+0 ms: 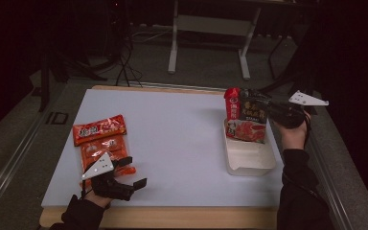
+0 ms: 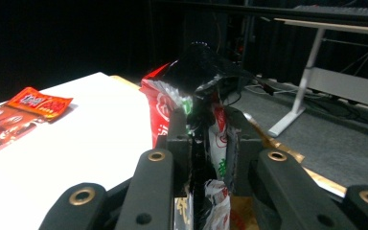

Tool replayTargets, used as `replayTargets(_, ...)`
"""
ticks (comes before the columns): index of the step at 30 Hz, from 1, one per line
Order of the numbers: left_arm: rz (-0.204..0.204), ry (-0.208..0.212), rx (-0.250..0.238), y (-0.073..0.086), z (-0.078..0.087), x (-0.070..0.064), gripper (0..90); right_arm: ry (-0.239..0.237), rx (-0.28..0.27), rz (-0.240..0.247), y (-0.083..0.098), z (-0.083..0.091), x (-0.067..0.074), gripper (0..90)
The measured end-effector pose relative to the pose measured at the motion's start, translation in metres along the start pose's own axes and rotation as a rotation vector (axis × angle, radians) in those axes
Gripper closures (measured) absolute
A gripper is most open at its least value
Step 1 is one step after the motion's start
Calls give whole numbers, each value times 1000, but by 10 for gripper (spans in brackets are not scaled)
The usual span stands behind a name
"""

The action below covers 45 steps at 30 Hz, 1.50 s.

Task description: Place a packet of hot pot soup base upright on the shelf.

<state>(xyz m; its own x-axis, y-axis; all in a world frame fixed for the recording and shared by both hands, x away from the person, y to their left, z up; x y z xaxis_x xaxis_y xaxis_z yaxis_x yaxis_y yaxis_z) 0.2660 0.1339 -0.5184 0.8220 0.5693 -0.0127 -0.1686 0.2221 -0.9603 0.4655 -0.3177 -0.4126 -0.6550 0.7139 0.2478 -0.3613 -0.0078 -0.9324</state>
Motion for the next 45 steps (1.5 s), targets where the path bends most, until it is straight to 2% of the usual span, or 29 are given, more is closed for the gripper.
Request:
replayTargets(7, -1, 4, 3, 1, 0, -1, 22, -23, -9, -36, 9, 1, -3, 745)
replayTargets(11, 7, 6, 5, 3, -1, 0, 22, -24, -9, -23, 14, 2, -2, 742)
replayTargets(14, 8, 8, 8, 3, -2, 0, 21, -22, 17, -54, 24, -1, -5, 731)
replayTargets(16, 10, 4, 9, 4, -1, 1, 22, -32, -9, -91, 28, 2, -9, 724)
replayTargets(22, 13, 2, 16, 5, -3, 1, 22, 10, 10, -152, 33, 14, -13, 644)
replayTargets(26, -1, -3, 17, 5, -3, 1, 22, 49, 24, -141, 29, 22, -10, 553)
replayTargets(28, -12, -8, 19, 5, -3, 1, 22, 46, 15, -142, 25, 26, -6, 509)
replayTargets(30, -25, -15, 26, 5, -4, 2, 22, 61, 2, -144, 18, 31, -1, 456)
replayTargets(36, -52, -28, 22, 4, -3, 2, 22, 63, -58, -101, -9, 46, 21, 367)
replayTargets(38, -26, -21, 35, 4, -3, 3, 22, 51, -63, -78, -15, 49, 32, 346)
replayTargets(40, 2, -36, 48, 5, -2, 4, 22, 38, -64, -57, -19, 50, 44, 320)
replayTargets(45, 19, -49, 91, 5, 2, 9, 22, 1, -75, -23, -23, 48, 73, 161)
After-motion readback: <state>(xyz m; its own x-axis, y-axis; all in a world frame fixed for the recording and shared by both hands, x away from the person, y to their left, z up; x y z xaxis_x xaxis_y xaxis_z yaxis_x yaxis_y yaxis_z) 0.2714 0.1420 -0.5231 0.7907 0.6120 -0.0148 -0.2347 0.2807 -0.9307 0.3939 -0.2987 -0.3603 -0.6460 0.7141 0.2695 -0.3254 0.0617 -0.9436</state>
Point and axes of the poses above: each handheld gripper's, and its own axes: z roughly backward along the jaws, y roughly out of its underside, x roughly to its left, the point moved 6 cm from there along -z, roughly forward along the jaws, and after that the axes turned 14 degrees about -z, right-handed, at the moved point
